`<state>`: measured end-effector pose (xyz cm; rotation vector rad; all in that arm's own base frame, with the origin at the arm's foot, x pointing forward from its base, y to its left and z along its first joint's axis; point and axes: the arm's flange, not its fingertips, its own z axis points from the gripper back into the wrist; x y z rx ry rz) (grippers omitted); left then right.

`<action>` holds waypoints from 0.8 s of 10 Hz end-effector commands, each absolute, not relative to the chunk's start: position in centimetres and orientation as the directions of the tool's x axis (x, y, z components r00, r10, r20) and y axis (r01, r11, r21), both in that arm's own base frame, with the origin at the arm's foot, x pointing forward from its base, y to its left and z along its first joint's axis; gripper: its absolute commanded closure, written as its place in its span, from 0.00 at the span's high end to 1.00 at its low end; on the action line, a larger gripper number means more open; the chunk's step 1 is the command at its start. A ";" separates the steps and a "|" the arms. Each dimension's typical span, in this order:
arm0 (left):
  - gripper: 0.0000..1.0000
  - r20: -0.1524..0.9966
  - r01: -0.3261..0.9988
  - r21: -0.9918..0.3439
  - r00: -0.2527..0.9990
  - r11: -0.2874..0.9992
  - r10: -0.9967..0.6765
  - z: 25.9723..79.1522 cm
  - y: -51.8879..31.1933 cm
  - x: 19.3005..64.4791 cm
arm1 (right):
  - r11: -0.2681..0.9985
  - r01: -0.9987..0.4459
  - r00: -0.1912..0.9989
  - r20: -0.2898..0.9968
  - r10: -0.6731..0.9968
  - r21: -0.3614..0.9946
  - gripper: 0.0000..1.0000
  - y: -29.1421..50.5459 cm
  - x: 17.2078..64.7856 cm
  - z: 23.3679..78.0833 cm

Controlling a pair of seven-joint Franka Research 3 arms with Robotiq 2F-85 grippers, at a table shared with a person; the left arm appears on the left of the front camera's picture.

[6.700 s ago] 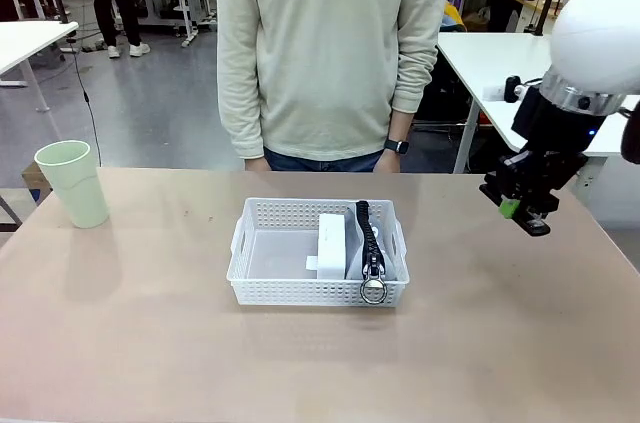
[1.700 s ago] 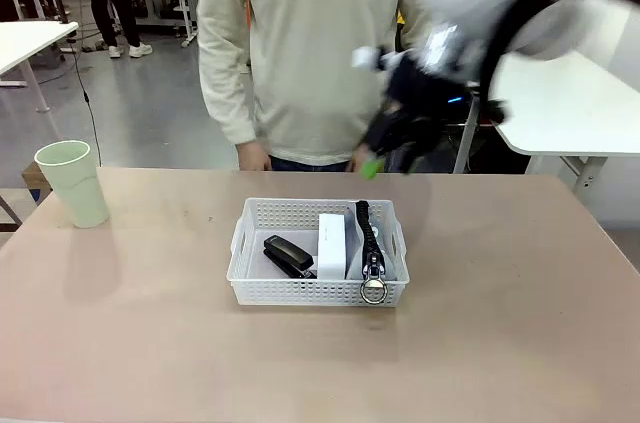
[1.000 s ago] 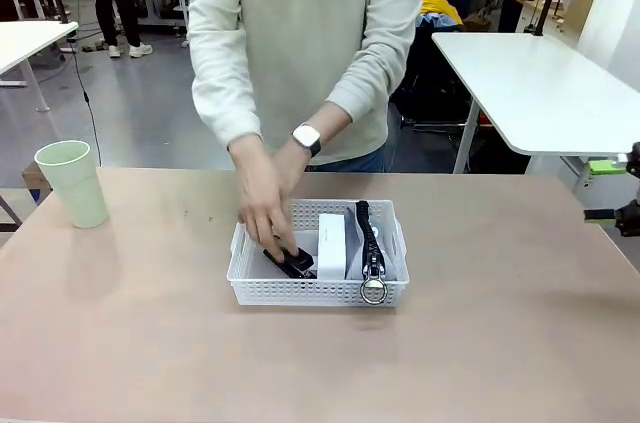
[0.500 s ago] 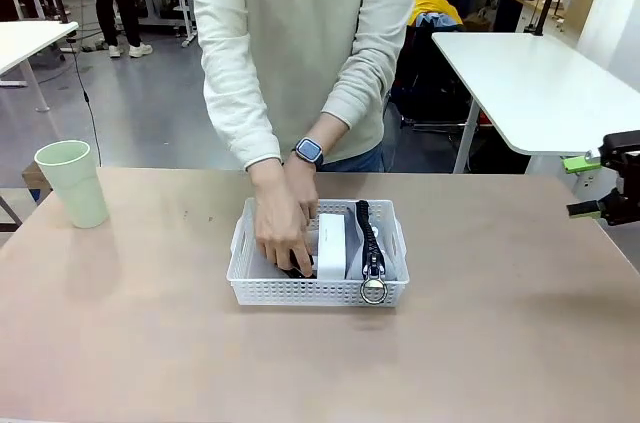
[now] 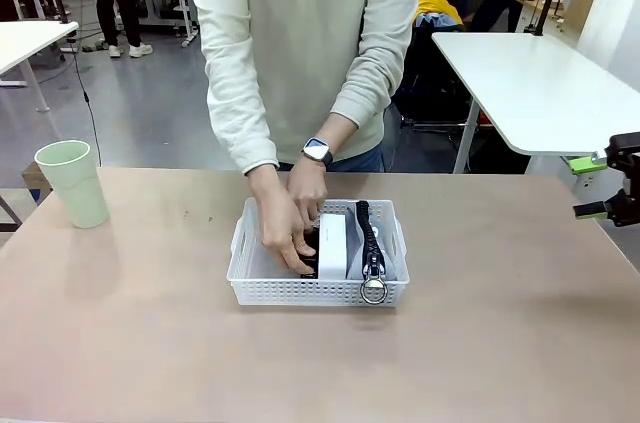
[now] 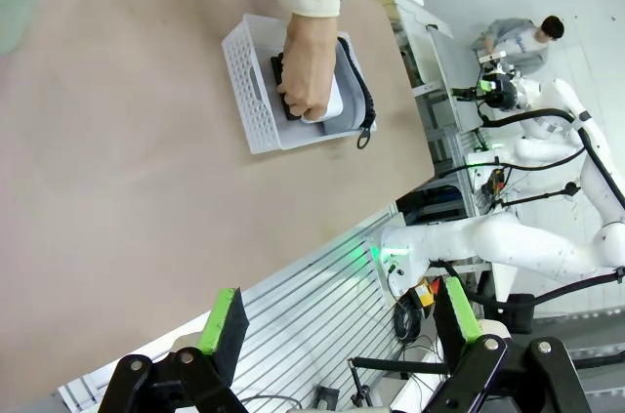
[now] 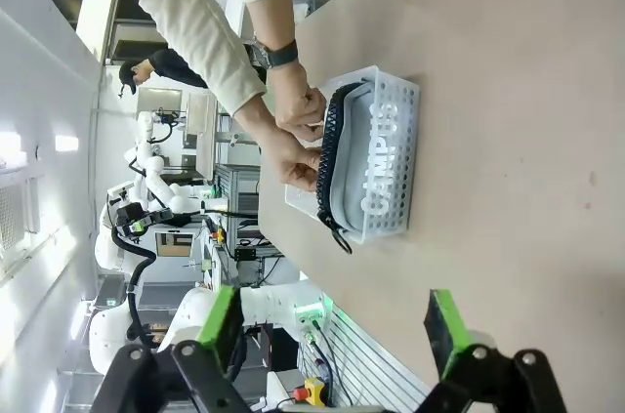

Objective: Efficiently arrange items inside the basket to fit them all.
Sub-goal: Pick up the Reusable plastic cup and place it inside the Organizing basket.

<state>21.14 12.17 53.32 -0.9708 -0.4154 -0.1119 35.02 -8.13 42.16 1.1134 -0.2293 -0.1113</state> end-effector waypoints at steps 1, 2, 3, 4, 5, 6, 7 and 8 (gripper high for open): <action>1.00 0.405 0.295 -0.780 0.910 0.552 0.087 53.5 12.3 21.1 | 0.438 -0.012 0.974 0.110 -0.199 0.899 1.00 -8.2 34.8 42.3; 1.00 0.405 0.295 -0.780 0.910 0.552 0.087 53.5 12.3 21.1 | 0.438 -0.012 0.974 0.110 -0.199 0.899 1.00 -8.2 34.8 42.3; 1.00 0.405 0.295 -0.780 0.910 0.552 0.087 53.5 12.3 21.1 | 0.438 -0.012 0.974 0.110 -0.199 0.899 1.00 -8.2 34.8 42.3; 1.00 0.391 0.275 -0.777 0.916 0.566 0.091 53.3 12.2 21.1 | 0.438 -0.012 0.974 0.110 -0.199 0.899 1.00 -8.2 34.8 42.3; 1.00 0.703 0.608 -0.523 0.704 0.597 -0.101 53.8 12.2 23.3 | 0.438 -0.012 0.974 0.110 -0.199 0.899 1.00 -8.2 34.8 42.3; 1.00 0.825 0.765 -0.323 0.516 0.557 -0.231 53.4 12.3 24.0 | 0.438 -0.012 0.974 0.110 -0.199 0.899 1.00 -8.2 34.8 42.3; 1.00 0.904 0.788 -0.202 0.378 0.582 -0.199 53.1 12.7 24.3 | 0.438 -0.012 0.974 0.110 -0.199 0.899 1.00 -8.2 34.8 42.3; 1.00 0.945 0.782 -0.109 0.272 0.614 -0.179 53.0 13.2 24.4 | 0.438 -0.012 0.974 0.110 -0.199 0.899 1.00 -8.2 34.8 42.3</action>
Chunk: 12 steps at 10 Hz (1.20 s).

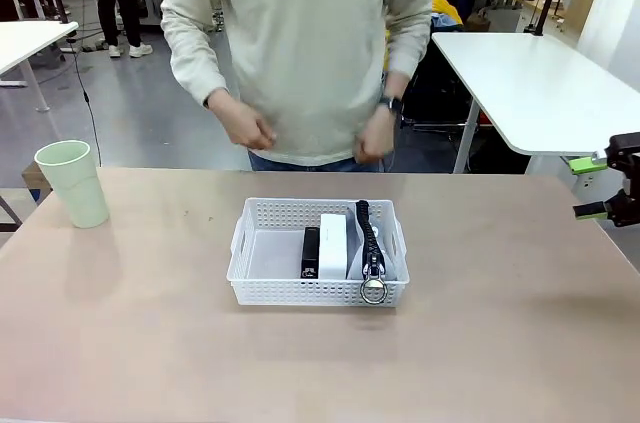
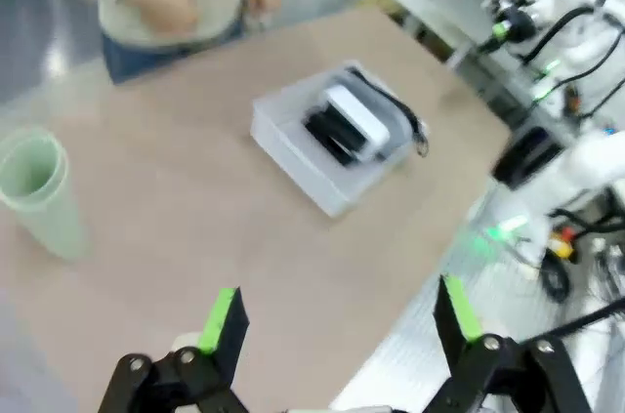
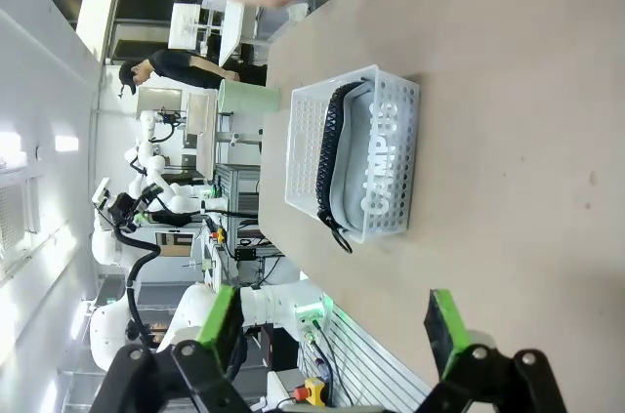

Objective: Efficiently arrange items inside the basket to fit them all.
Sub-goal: Pick up the Reusable plastic cup and place it inside the Organizing basket.

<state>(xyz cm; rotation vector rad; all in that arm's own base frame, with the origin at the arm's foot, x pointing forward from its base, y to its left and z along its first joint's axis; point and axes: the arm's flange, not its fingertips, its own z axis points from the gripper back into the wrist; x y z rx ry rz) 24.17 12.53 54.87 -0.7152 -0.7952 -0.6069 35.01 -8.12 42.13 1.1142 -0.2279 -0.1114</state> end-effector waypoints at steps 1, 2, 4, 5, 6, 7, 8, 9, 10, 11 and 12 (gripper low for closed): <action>1.00 0.955 0.734 -0.033 0.223 0.679 -0.195 52.9 13.8 24.8 | 0.438 -0.012 0.974 0.110 -0.199 0.899 1.00 -8.2 34.8 42.3; 1.00 0.955 0.692 0.000 0.214 0.722 -0.205 52.9 15.0 25.4 | 0.438 -0.012 0.974 0.110 -0.199 0.899 1.00 -8.2 34.8 42.3; 1.00 0.921 0.718 -0.091 0.325 0.691 -0.216 55.9 16.0 25.0 | 0.438 -0.012 0.974 0.110 -0.199 0.899 1.00 -8.2 34.8 42.3; 1.00 0.921 0.718 -0.091 0.325 0.691 -0.216 55.9 16.0 25.0 | 0.438 -0.012 0.974 0.110 -0.199 0.899 1.00 -8.2 34.8 42.3; 1.00 0.921 0.718 -0.091 0.325 0.691 -0.216 55.9 16.0 25.0 | 0.438 -0.012 0.974 0.110 -0.199 0.899 1.00 -8.2 34.8 42.3; 1.00 0.921 0.718 -0.091 0.325 0.691 -0.216 55.9 16.0 25.0 | 0.438 -0.012 0.974 0.110 -0.199 0.899 1.00 -8.2 34.8 42.3; 1.00 0.928 0.703 -0.070 0.306 0.708 -0.212 55.4 16.5 25.7 | 0.438 -0.012 0.974 0.110 -0.199 0.899 1.00 -8.2 34.8 42.3; 1.00 0.895 0.643 -0.036 0.361 0.765 -0.262 52.4 18.9 29.1 | 0.438 -0.012 0.974 0.110 -0.199 0.899 1.00 -8.2 34.8 42.3; 1.00 0.895 0.791 0.019 0.259 0.611 -0.363 49.7 20.4 31.1 | 0.438 -0.012 0.974 0.110 -0.199 0.899 1.00 -8.2 34.8 42.3; 1.00 0.879 0.807 0.106 0.197 0.580 -0.434 47.4 21.6 32.0 | 0.438 -0.012 0.974 0.110 -0.199 0.899 1.00 -8.2 34.8 42.3; 1.00 0.884 0.799 0.157 0.148 0.580 -0.443 45.1 22.1 32.6 | 0.438 -0.012 0.974 0.110 -0.199 0.899 1.00 -8.2 34.8 42.3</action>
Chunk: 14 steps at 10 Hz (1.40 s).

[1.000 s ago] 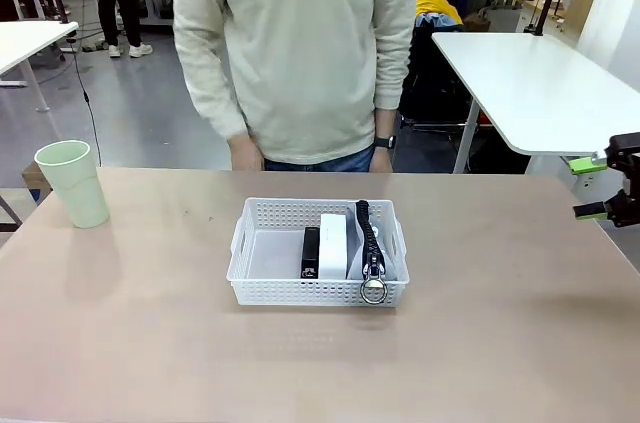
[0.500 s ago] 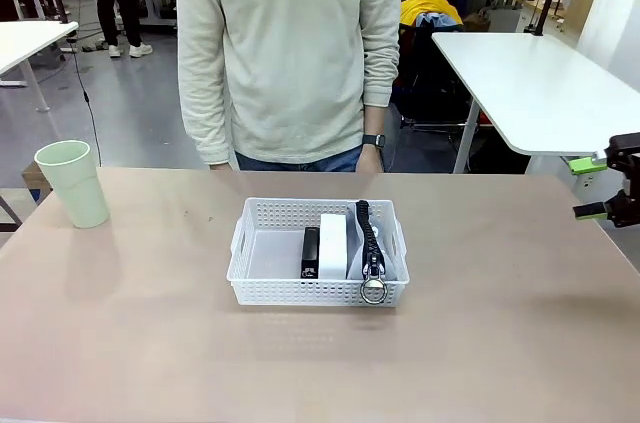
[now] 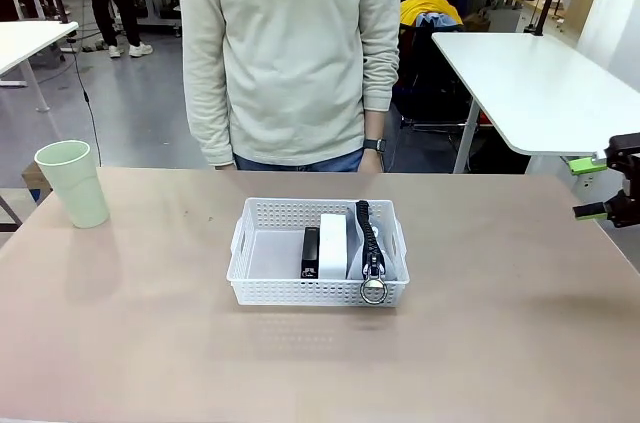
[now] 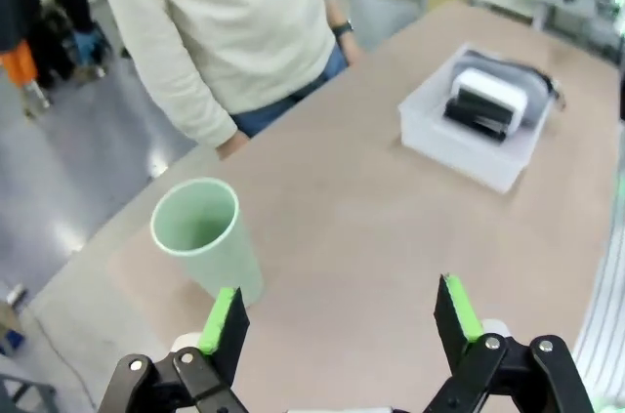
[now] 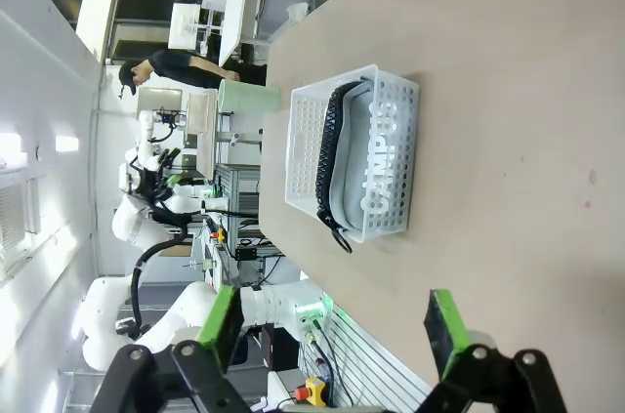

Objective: Efficiently arrange items inside the basket to fit them all.
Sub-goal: Pick up the Reusable plastic cup and place it inside the Organizing basket.

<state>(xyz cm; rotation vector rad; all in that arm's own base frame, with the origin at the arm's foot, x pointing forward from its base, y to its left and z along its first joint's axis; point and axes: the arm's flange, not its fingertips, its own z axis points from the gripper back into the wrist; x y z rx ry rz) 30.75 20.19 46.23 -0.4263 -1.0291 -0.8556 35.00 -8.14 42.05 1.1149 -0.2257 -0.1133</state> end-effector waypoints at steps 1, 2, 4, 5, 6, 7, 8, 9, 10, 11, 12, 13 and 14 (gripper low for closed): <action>1.00 0.858 0.770 0.196 0.166 0.608 -0.486 42.5 22.3 32.9 | 0.438 -0.012 0.974 0.110 -0.199 0.899 1.00 -8.2 34.8 42.3; 1.00 0.880 0.768 0.156 0.177 0.621 -0.440 40.3 22.8 32.9 | 0.438 -0.012 0.974 0.110 -0.199 0.899 1.00 -8.2 34.8 42.3; 1.00 0.913 0.727 -0.159 0.365 0.668 -0.180 38.2 24.0 32.8 | 0.438 -0.012 0.974 0.110 -0.199 0.899 1.00 -8.2 34.8 42.3; 1.00 0.860 0.772 0.129 0.226 0.623 -0.458 39.6 22.9 32.0 | 0.438 -0.012 0.974 0.110 -0.199 0.899 1.00 -8.2 34.8 42.3; 1.00 0.860 0.772 0.129 0.226 0.623 -0.458 39.6 22.9 32.0 | 0.438 -0.012 0.974 0.110 -0.199 0.899 1.00 -8.2 34.8 42.3; 1.00 0.860 0.772 0.129 0.226 0.623 -0.458 39.6 22.9 32.0 | 0.438 -0.012 0.974 0.110 -0.199 0.899 1.00 -8.2 34.8 42.3; 1.00 0.875 0.765 0.044 0.281 0.642 -0.395 38.3 23.4 32.1 | 0.438 -0.012 0.974 0.110 -0.199 0.899 1.00 -8.2 34.8 42.3; 1.00 0.865 0.770 0.052 0.284 0.636 -0.414 36.7 22.8 34.6 | 0.438 -0.012 0.974 0.110 -0.199 0.899 1.00 -8.2 34.8 42.3; 1.00 0.880 0.799 0.020 0.271 0.601 -0.390 35.3 22.9 36.3 | 0.438 -0.012 0.974 0.110 -0.199 0.899 1.00 -8.2 34.8 42.3; 1.00 0.890 0.785 0.020 0.269 0.620 -0.369 34.4 23.3 37.6 | 0.438 -0.012 0.974 0.110 -0.199 0.899 1.00 -8.2 34.8 42.3; 1.00 0.882 0.788 0.011 0.283 0.616 -0.377 33.6 23.4 38.4 | 0.438 -0.012 0.974 0.110 -0.199 0.899 1.00 -8.2 34.8 42.3; 1.00 0.876 0.793 -0.011 0.302 0.609 -0.377 32.8 23.2 39.1 | 0.438 -0.012 0.974 0.110 -0.199 0.899 1.00 -8.2 34.8 42.3; 1.00 0.874 0.795 -0.015 0.304 0.606 -0.378 32.0 22.9 39.8 | 0.438 -0.012 0.974 0.110 -0.199 0.899 1.00 -8.2 34.8 42.3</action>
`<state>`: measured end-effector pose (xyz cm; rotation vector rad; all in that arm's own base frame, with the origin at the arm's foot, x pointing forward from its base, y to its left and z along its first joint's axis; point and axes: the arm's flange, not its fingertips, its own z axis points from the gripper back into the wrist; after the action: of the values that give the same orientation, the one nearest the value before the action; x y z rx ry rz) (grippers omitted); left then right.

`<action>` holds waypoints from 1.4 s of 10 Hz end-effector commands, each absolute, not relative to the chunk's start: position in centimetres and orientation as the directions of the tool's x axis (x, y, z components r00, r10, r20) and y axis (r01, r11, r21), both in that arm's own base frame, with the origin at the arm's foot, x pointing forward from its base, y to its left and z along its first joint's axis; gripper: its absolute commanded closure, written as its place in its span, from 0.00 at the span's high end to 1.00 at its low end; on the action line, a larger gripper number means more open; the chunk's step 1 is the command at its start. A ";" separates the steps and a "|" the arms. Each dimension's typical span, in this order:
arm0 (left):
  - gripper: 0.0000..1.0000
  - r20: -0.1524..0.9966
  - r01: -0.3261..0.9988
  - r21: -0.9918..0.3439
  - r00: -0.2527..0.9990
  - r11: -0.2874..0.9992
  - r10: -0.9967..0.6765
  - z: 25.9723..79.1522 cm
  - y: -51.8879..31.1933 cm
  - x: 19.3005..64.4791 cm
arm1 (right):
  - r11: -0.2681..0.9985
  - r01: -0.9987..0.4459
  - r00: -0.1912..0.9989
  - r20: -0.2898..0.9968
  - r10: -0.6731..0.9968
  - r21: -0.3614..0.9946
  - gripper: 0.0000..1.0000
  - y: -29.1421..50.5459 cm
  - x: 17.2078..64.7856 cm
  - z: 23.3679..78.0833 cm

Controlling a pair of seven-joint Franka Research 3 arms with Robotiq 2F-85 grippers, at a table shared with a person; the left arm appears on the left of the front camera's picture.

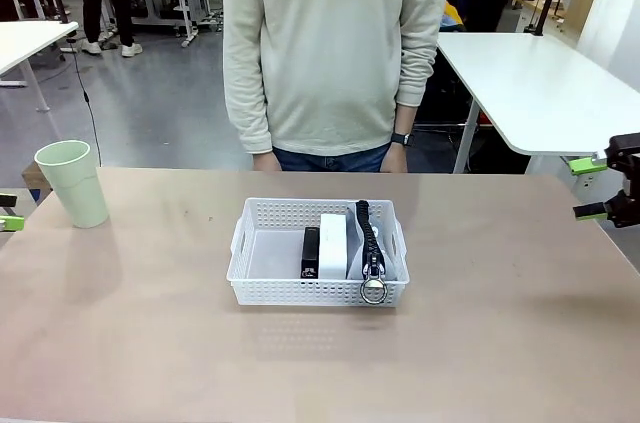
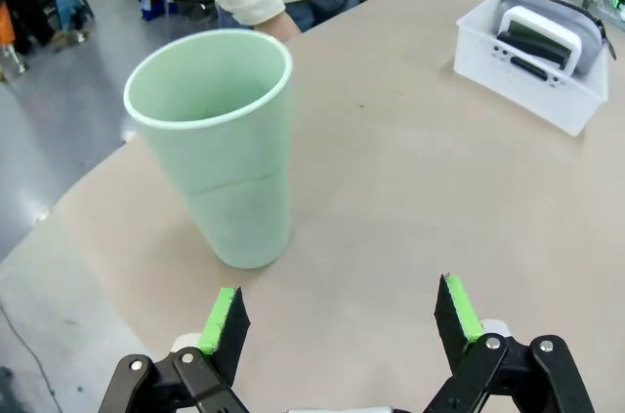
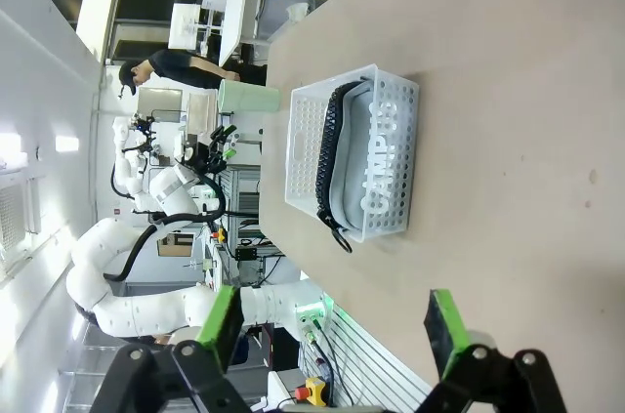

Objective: Efficiently arrange items inside the basket to fit them all.
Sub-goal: Pick up the Reusable plastic cup and place it inside the Organizing basket.

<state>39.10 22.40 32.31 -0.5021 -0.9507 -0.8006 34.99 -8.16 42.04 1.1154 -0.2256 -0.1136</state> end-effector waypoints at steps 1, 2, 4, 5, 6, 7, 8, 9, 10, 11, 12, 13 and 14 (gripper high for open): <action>1.00 0.863 0.785 -0.014 0.323 0.619 -0.390 31.2 23.0 40.7 | 0.438 -0.012 0.974 0.110 -0.199 0.899 1.00 -8.2 34.8 42.3; 1.00 0.863 0.792 -0.022 0.322 0.610 -0.388 30.6 23.0 41.5 | 0.438 -0.012 0.974 0.110 -0.199 0.899 1.00 -8.2 34.8 42.3; 1.00 0.855 0.800 -0.022 0.326 0.600 -0.404 29.2 22.5 42.7 | 0.438 -0.012 0.974 0.110 -0.199 0.899 1.00 -8.2 34.8 42.3; 1.00 0.847 0.795 -0.012 0.331 0.607 -0.416 28.7 22.3 43.1 | 0.438 -0.012 0.974 0.110 -0.199 0.899 1.00 -8.2 34.8 42.3; 1.00 0.842 0.795 -0.018 0.340 0.607 -0.419 28.3 22.4 43.4 | 0.438 -0.012 0.974 0.110 -0.199 0.899 1.00 -8.2 34.8 42.3; 1.00 0.848 0.805 -0.021 0.328 0.593 -0.416 27.9 22.2 43.6 | 0.438 -0.012 0.974 0.110 -0.199 0.899 1.00 -8.2 34.8 42.3; 1.00 0.841 0.814 -0.021 0.328 0.581 -0.429 27.3 22.0 43.8 | 0.438 -0.012 0.974 0.110 -0.199 0.899 1.00 -8.2 34.8 42.3; 1.00 0.835 0.817 0.005 0.314 0.577 -0.452 26.8 21.8 44.1 | 0.438 -0.012 0.974 0.110 -0.199 0.899 1.00 -8.2 34.8 42.3; 1.00 0.825 0.824 0.000 0.320 0.566 -0.466 26.3 21.9 44.4 | 0.438 -0.012 0.974 0.110 -0.199 0.899 1.00 -8.2 34.8 42.3; 1.00 0.830 0.830 -0.005 0.314 0.558 -0.460 26.1 21.9 44.7 | 0.438 -0.012 0.974 0.110 -0.199 0.899 1.00 -8.2 34.8 42.3; 1.00 0.832 0.824 0.025 0.297 0.566 -0.469 25.8 21.8 45.1 | 0.438 -0.012 0.974 0.110 -0.199 0.899 1.00 -8.2 34.8 42.3; 1.00 0.829 0.814 0.065 0.278 0.577 -0.486 25.3 21.5 45.5 | 0.438 -0.012 0.974 0.110 -0.199 0.899 1.00 -8.2 34.8 42.3; 1.00 0.829 0.809 0.095 0.259 0.581 -0.496 25.0 21.4 45.8 | 0.438 -0.012 0.974 0.110 -0.199 0.899 1.00 -8.2 34.8 42.3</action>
<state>45.30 21.67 25.89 -0.4428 -0.8972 -0.9003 34.98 -8.16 42.04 1.1155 -0.2255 -0.1135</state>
